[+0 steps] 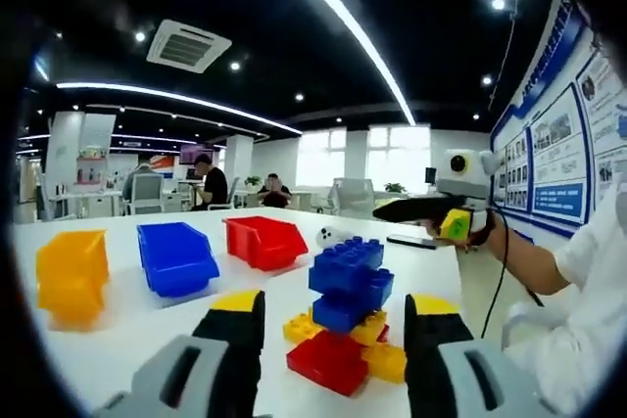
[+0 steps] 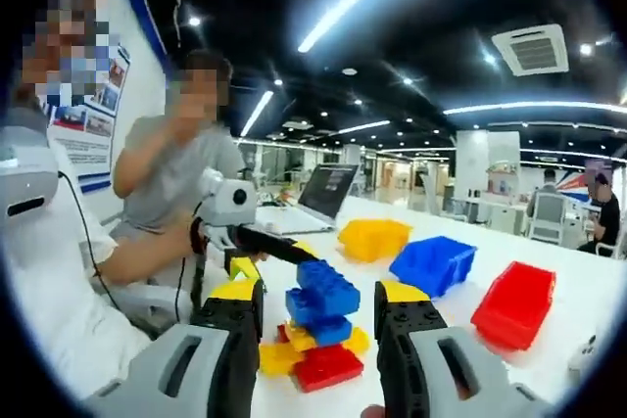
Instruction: Take apart the toy blocks one by one and place each separated block into its matching bin, sorting the blocks by their type until all the connected pieces are disassembled and separated into the correct bins
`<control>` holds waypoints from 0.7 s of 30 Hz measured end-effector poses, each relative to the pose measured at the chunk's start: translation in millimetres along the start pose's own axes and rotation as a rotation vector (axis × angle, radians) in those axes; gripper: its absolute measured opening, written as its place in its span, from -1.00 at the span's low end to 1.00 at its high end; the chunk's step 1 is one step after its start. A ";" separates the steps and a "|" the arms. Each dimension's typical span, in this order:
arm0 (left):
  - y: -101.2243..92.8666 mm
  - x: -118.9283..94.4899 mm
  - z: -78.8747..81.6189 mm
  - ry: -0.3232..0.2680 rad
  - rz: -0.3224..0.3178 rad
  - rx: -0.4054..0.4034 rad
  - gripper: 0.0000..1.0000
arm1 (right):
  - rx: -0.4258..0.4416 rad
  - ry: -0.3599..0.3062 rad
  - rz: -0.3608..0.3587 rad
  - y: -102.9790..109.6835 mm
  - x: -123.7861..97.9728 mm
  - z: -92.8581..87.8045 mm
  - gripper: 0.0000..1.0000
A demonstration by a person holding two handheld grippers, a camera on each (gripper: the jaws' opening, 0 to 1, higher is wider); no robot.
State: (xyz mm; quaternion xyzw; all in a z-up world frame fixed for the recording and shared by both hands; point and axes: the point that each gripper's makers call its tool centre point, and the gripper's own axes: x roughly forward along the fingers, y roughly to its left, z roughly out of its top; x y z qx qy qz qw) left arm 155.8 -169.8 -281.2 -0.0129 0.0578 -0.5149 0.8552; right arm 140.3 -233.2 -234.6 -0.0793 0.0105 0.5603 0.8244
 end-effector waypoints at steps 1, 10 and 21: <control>0.4 1.8 0.6 -0.006 -0.009 -0.004 0.16 | -0.002 0.002 -0.001 -1.4 1.9 -0.1 -0.07; -4.7 19.6 -2.7 -0.016 -0.086 0.018 0.18 | -0.044 0.086 0.084 -5.6 27.1 -15.7 -0.06; -5.2 34.4 -14.5 0.005 -0.125 -0.011 0.08 | -0.001 0.080 0.098 -7.0 35.7 -18.7 -0.27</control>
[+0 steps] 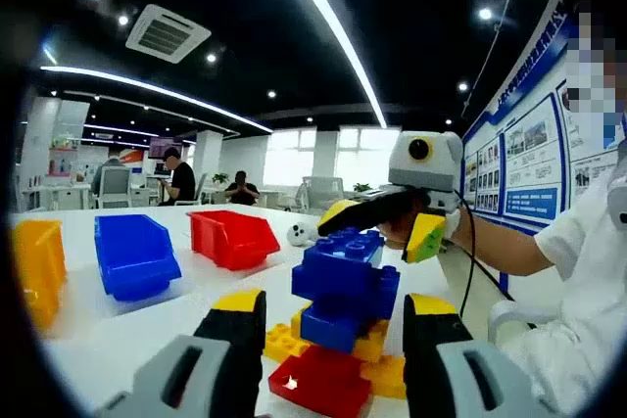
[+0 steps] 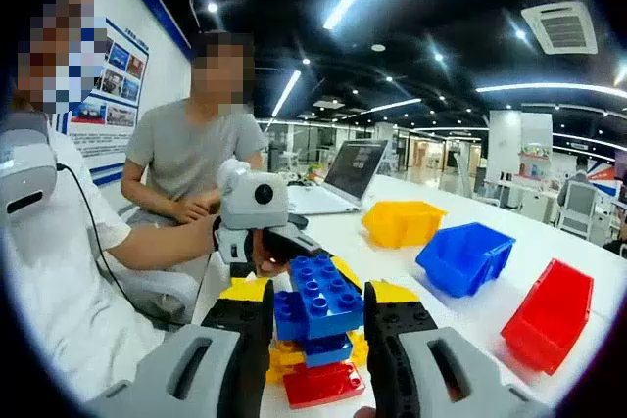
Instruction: Take apart the toy blocks one by one and place each separated block into its matching bin, sorting the blocks by their type until all the connected pieces are disassembled and separated into the correct bins
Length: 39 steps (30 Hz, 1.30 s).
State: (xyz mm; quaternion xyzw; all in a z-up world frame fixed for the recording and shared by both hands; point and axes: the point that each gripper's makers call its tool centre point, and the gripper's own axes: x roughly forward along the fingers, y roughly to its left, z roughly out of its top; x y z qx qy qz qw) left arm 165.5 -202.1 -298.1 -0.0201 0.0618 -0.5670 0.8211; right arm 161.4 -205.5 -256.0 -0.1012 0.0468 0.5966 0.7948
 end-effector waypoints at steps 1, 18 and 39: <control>0.3 0.2 -0.5 0.001 0.000 -0.002 0.05 | -0.004 -0.002 -0.007 -1.5 0.2 -0.1 -0.32; -7.7 1.8 -1.1 0.026 -0.050 -0.005 -0.14 | -0.018 0.027 0.024 -0.1 5.8 -8.1 -0.49; -20.1 8.4 -3.8 0.040 -0.040 -0.006 -0.24 | -0.159 -0.040 0.008 -6.5 11.0 8.3 -0.51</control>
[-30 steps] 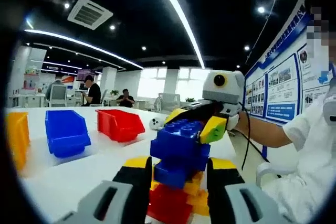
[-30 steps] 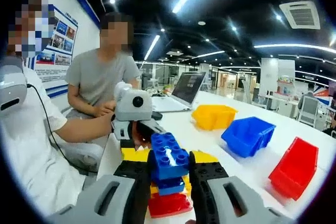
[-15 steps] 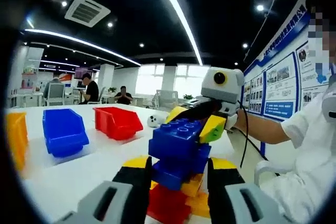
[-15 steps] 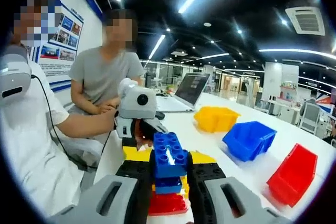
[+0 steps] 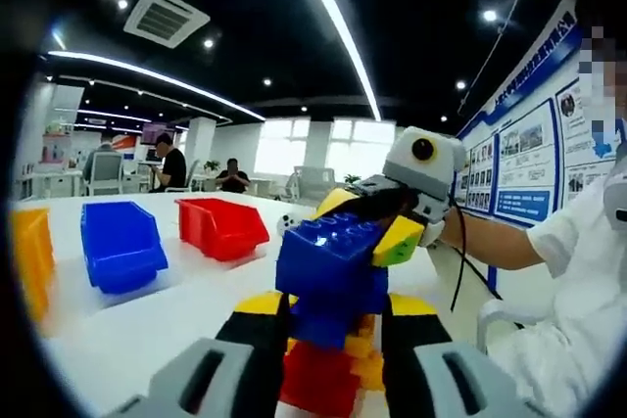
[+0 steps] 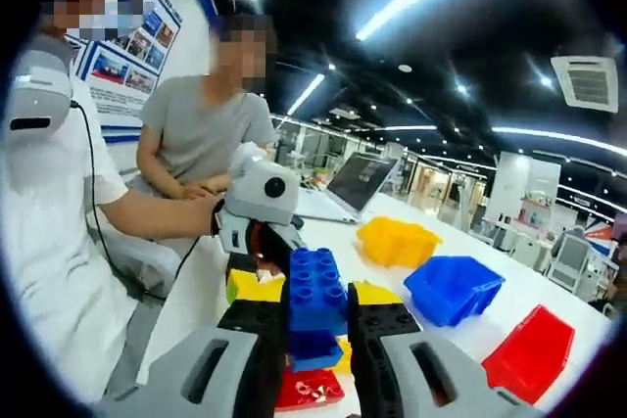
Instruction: Take apart the toy blocks one by one and place each separated block into its matching bin, sorting the blocks by their type until all the connected pieces are disassembled and separated into the correct bins
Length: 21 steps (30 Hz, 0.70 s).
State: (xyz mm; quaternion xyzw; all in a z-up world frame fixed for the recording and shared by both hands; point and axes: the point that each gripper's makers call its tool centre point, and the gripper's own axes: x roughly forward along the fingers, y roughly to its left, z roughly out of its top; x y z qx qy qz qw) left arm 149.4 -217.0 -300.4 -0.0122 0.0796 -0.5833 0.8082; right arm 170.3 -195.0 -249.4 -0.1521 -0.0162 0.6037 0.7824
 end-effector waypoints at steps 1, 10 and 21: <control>-2.0 0.0 -1.2 0.002 0.002 0.018 -0.24 | 0.011 -0.004 -0.001 0.7 0.2 0.8 -0.51; 10.0 -12.5 -0.1 -0.061 0.044 0.083 -0.26 | 0.300 -0.178 -0.088 -34.3 -14.1 29.5 -0.51; 16.3 -25.4 -1.0 -0.105 0.145 0.085 -0.32 | 0.454 -0.047 -0.370 -126.9 16.3 7.3 -0.51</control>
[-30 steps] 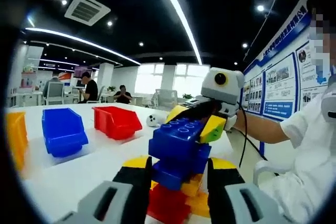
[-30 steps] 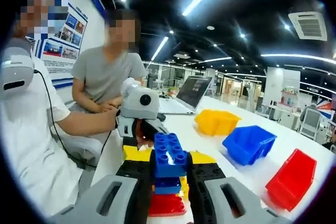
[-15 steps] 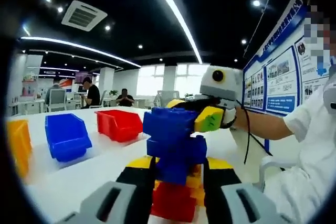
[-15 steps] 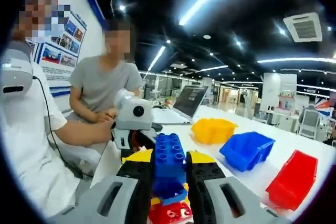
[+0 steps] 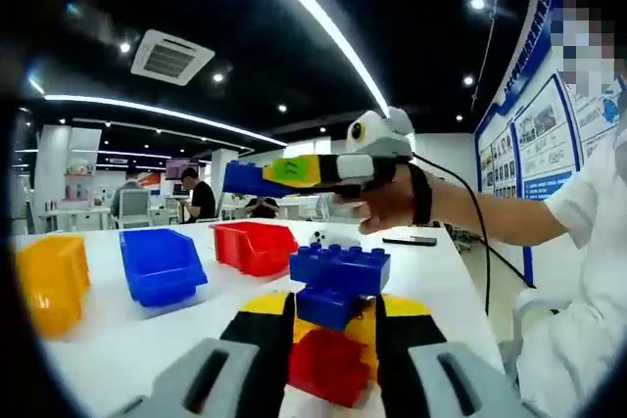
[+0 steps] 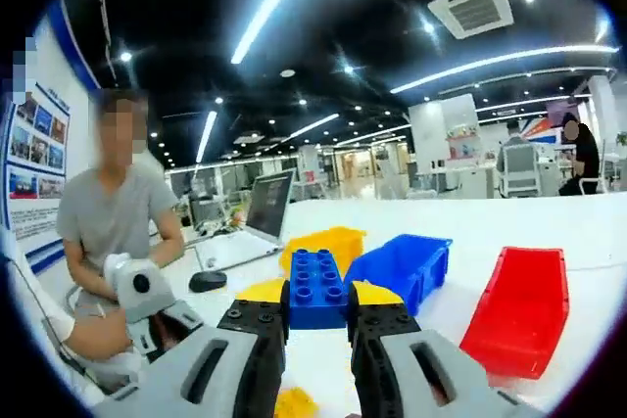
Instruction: Take apart the toy blocks one by one and place each separated block into its matching bin, sorting the blocks by their type until all the connected pieces are disassembled and separated into the correct bins
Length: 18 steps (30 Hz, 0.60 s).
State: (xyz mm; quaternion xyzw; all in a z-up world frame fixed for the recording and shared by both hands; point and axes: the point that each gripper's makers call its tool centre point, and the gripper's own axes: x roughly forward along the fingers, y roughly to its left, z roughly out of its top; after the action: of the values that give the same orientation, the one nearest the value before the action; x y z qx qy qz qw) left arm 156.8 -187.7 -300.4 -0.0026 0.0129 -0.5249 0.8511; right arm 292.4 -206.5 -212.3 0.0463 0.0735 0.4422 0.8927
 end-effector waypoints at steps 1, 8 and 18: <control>-1.2 -0.3 0.9 -0.017 -0.003 -0.015 -0.31 | 0.006 0.013 -0.021 -6.4 8.3 0.4 -0.51; -3.8 -3.4 5.8 -0.069 -0.032 -0.052 -0.26 | 0.036 0.113 -0.136 -40.9 73.3 -5.6 -0.51; 4.1 1.9 -5.2 -0.012 -0.005 0.018 -0.23 | 0.054 0.148 -0.305 -67.8 111.6 -25.2 -0.50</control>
State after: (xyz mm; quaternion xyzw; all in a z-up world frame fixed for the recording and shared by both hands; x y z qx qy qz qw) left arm 161.2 -187.5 -305.7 0.0017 0.0030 -0.5270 0.8499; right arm 407.9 -158.1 -257.2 0.0260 0.1570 0.3016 0.9401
